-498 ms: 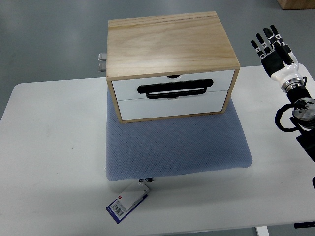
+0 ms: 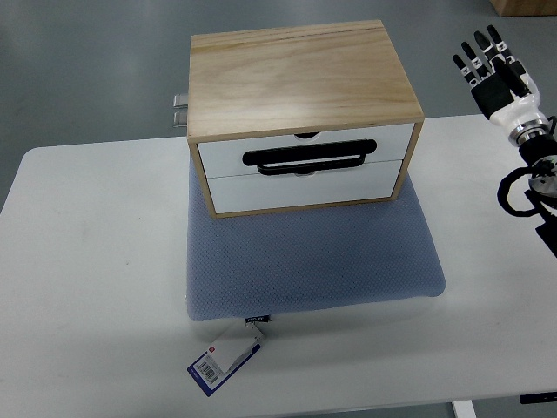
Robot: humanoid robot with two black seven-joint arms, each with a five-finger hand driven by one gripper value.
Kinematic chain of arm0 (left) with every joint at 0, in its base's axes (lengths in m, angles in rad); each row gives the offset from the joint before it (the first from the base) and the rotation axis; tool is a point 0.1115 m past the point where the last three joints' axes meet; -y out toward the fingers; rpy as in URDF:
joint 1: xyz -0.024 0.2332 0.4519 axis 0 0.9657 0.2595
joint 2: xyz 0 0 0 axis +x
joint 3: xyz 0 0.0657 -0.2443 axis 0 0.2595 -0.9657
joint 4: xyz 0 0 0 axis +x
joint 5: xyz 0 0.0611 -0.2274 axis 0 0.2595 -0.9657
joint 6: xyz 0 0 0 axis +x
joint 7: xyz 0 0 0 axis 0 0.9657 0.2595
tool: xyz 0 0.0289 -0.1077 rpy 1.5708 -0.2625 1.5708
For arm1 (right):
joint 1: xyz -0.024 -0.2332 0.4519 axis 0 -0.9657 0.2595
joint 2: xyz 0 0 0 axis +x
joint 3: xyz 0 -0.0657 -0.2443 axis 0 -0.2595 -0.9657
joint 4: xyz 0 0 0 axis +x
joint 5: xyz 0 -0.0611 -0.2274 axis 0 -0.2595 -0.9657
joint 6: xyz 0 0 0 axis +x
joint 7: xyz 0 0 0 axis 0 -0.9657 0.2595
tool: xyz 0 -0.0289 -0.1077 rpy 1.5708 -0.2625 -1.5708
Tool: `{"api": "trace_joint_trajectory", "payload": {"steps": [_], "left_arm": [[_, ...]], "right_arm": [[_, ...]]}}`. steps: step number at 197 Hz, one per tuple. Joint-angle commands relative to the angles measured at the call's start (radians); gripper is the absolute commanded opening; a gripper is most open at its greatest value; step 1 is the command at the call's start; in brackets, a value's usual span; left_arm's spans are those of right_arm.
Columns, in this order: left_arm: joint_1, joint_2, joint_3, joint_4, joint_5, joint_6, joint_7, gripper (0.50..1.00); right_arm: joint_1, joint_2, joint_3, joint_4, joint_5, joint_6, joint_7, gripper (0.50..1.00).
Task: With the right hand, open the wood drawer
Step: 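Move the right hand over the wooden cabinet toward the drawer front, then lower the right hand and hook fingers into the upper drawer's black handle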
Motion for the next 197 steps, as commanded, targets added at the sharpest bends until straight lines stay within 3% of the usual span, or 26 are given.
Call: {"api": "trace_joint_trajectory", "payload": {"steps": [1,7,18,19,31,47,56,57,82,104,114,115,130,140,141,171,172,180,191,192,197], "left_arm": [[0.0,0.0,0.0,-0.006,0.002,0.0,0.0,1.0],[0.0,0.0,0.0,-0.006,0.003,0.0,0.001,1.0],[0.0,0.0,0.0,-0.006,0.003,0.0,0.001,1.0],[0.0,0.0,0.0,-0.007,0.005,0.0,0.001,1.0],[0.0,0.0,0.002,-0.009,0.008,0.0,0.001,1.0],[0.0,0.0,0.002,-0.017,0.005,0.0,0.003,1.0],[0.0,0.0,0.002,-0.017,0.005,0.0,0.003,1.0],[0.0,0.0,0.002,-0.018,0.005,0.0,0.001,1.0],[0.0,0.0,0.002,-0.02,0.005,0.0,0.003,1.0],[0.0,0.0,0.002,-0.02,0.005,0.0,0.003,1.0],[0.0,0.0,0.002,-0.02,0.005,0.0,0.003,1.0],[0.0,0.0,0.002,-0.02,0.005,0.0,0.003,1.0],[0.0,0.0,0.002,-0.018,0.005,0.0,0.003,1.0],[0.0,0.0,0.002,-0.018,0.005,0.0,0.003,1.0],[0.0,0.0,0.002,-0.018,0.003,0.0,0.003,1.0],[0.0,0.0,0.002,-0.017,0.002,0.0,0.003,1.0],[0.0,0.0,0.002,-0.017,0.003,0.0,0.003,1.0],[0.0,0.0,0.002,-0.015,0.002,0.0,0.001,1.0],[0.0,0.0,0.002,-0.015,0.002,0.0,0.001,1.0],[0.0,0.0,0.002,-0.014,0.002,0.0,0.001,1.0],[0.0,0.0,0.0,-0.014,0.002,0.0,0.003,1.0]], "right_arm": [[0.102,-0.108,-0.097,0.034,-0.165,-0.016,-0.033,0.944],[0.149,-0.157,-0.154,0.074,-0.248,-0.017,-0.053,0.944],[0.149,-0.157,-0.154,0.074,-0.248,-0.017,-0.053,0.944],[0.209,-0.222,-0.227,0.135,-0.352,-0.01,-0.081,0.944],[0.289,-0.31,-0.329,0.229,-0.48,0.004,-0.129,0.944],[0.413,-0.399,-0.467,0.364,-0.607,0.055,-0.221,0.944],[0.413,-0.399,-0.467,0.364,-0.607,0.055,-0.221,0.944],[0.501,-0.436,-0.538,0.438,-0.653,0.102,-0.294,0.944],[0.723,-0.491,-0.708,0.602,-0.669,0.23,-0.513,0.942],[0.861,-0.493,-0.824,0.73,-0.661,0.23,-0.634,0.94],[0.861,-0.493,-0.825,0.731,-0.661,0.23,-0.634,0.94],[0.917,-0.491,-0.875,0.799,-0.635,0.23,-0.687,0.94],[0.991,-0.479,-0.962,0.885,-0.535,0.23,-0.78,0.938],[0.991,-0.479,-0.963,0.885,-0.535,0.23,-0.78,0.938],[1.043,-0.464,-1.019,0.929,-0.455,0.23,-0.815,0.936],[1.128,-0.384,-1.101,0.961,-0.284,0.204,-0.815,0.932],[1.158,-0.344,-1.154,0.961,-0.203,0.147,-0.815,0.93],[1.172,-0.303,-1.183,0.959,-0.146,0.089,-0.815,0.93],[1.173,-0.303,-1.183,0.959,-0.145,0.088,-0.815,0.93],[1.176,-0.245,-1.206,0.959,-0.079,0.008,-0.815,0.932],[1.174,-0.221,-1.211,0.959,-0.053,-0.031,-0.815,0.932]]}}
